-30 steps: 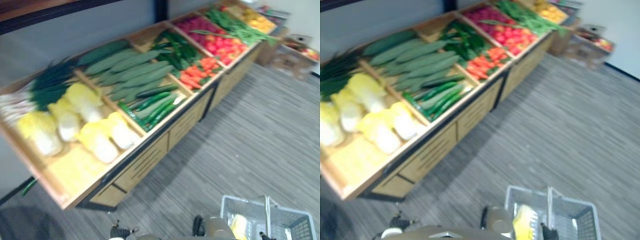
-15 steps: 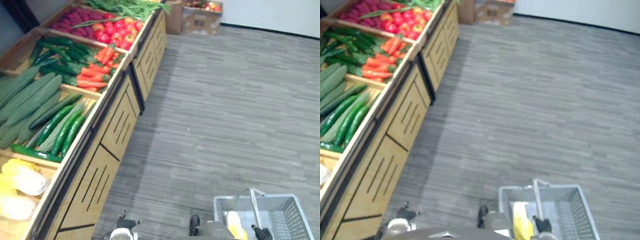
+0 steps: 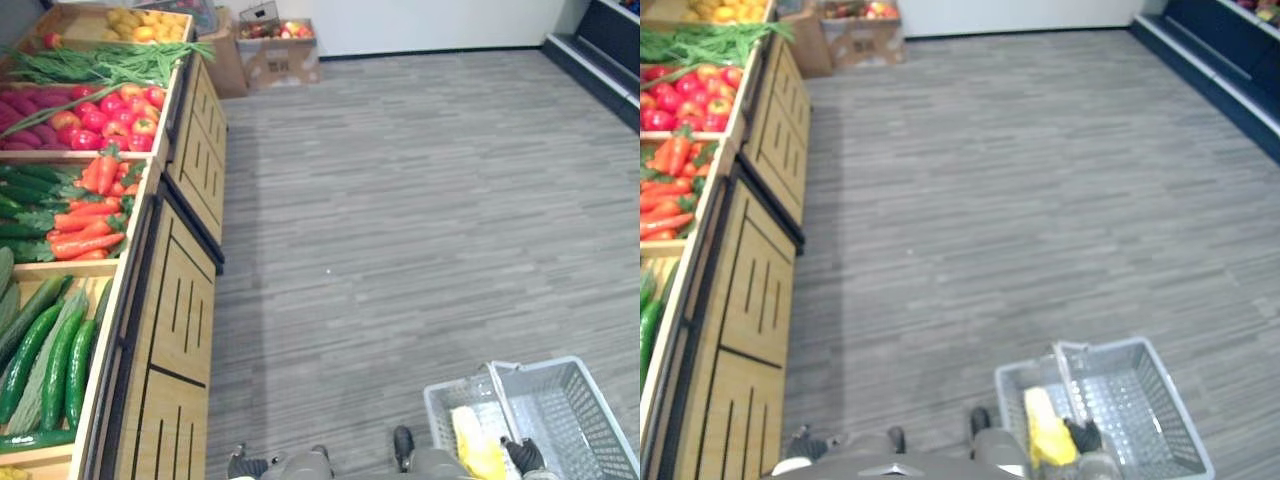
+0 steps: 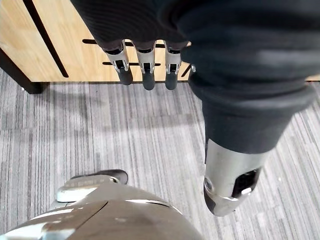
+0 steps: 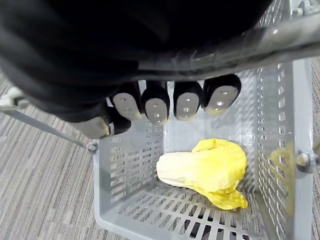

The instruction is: Pick vegetable in the basket

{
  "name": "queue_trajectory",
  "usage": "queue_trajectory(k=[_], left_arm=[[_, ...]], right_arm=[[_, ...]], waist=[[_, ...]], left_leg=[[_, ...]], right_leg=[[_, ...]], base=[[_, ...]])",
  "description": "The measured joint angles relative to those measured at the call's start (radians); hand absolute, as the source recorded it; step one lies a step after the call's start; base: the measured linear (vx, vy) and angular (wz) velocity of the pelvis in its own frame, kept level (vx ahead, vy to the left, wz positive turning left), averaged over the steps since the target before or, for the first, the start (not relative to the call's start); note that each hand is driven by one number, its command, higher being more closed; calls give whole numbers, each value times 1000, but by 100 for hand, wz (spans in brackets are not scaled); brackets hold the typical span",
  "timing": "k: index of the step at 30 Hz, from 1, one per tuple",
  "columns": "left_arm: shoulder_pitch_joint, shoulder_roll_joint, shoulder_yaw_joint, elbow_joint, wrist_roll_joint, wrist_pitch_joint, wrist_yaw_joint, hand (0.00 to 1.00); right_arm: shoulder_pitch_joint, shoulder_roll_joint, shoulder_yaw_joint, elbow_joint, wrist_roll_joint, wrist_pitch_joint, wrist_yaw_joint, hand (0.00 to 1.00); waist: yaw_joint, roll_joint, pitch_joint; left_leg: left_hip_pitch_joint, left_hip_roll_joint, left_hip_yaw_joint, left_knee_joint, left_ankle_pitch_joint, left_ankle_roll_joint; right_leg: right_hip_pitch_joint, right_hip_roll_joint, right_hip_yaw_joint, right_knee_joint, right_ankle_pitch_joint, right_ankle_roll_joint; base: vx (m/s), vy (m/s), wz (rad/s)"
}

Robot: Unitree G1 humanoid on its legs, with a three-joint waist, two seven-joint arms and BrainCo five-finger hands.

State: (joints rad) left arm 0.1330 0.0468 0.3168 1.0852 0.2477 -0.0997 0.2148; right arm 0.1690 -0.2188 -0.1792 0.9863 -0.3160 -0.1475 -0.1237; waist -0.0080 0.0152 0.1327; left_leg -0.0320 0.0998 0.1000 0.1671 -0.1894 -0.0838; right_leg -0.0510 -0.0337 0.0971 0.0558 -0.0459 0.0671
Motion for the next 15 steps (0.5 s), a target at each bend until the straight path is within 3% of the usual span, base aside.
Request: queue_trajectory(k=[3, 5, 6, 7, 8, 11, 12, 13, 15], left_arm=[[1, -3, -14, 0, 6, 0, 0, 0], [-5, 4, -42, 0, 13, 0, -1, 0], [-7, 5, -48, 0, 13, 0, -1, 0], [-8, 13, -64, 0, 13, 0, -3, 0], [-9, 31, -86, -1, 17, 0, -5, 0], [-5, 38, -85, -14, 37, 1, -6, 0], [-7, 40, -84, -14, 40, 2, -7, 0], [-10, 42, -84, -13, 40, 2, -8, 0], [-21, 41, -82, -13, 41, 3, -18, 0]], right_arm=[[12, -9, -9, -1, 0, 0, -1, 100], [9, 1, -22, -13, 2, 1, -1, 100], [6, 2, -28, -19, 2, 1, -1, 100], [6, 4, -32, -42, 2, 2, -2, 100], [5, 31, -43, -60, 2, 3, -2, 100], [7, 53, -51, -80, 4, 3, -7, 100], [-1, 59, -48, -82, 4, 3, -7, 100], [-8, 65, -46, -82, 3, 2, -7, 100], [-9, 90, -46, -70, 3, 2, 2, 100]], waist=[[12, 2, -6], [15, -3, -6], [19, -3, -7], [21, -10, -3], [16, -34, 12], [11, -43, 21], [15, -47, 21], [15, -48, 22], [8, -39, 25]], left_leg=[[43, -28, 29, -44, 2, 23], [72, -46, 41, -42, -11, 32], [79, -46, 54, -44, -11, 33], [95, -51, 70, -39, -11, 33], [138, -66, 86, -41, -18, 41], [218, -57, 99, -51, -63, 67], [233, -49, 107, -55, -75, 68], [238, -43, 109, -58, -79, 65], [245, -7, 110, -61, -100, 43]], right_leg=[[-15, -25, 19, 58, -42, 37], [-83, -38, 18, 240, -106, 63], [-115, -35, 17, 307, -108, 62], [-188, -36, 6, 481, -107, 60], [-238, -56, -20, 637, -92, 37], [-318, -89, -94, 862, -37, 18], [-345, -103, -137, 867, -70, -7], [-358, -110, -164, 842, -79, -9], [-384, -108, -245, 637, -77, -8]], base=[[176, 133, -17], [169, 74, -9], [151, 58, -19], [135, 49, -9], [126, 41, 0], [158, 13, -9], [130, -8, -28], [166, -20, -19], [242, -79, -1]])
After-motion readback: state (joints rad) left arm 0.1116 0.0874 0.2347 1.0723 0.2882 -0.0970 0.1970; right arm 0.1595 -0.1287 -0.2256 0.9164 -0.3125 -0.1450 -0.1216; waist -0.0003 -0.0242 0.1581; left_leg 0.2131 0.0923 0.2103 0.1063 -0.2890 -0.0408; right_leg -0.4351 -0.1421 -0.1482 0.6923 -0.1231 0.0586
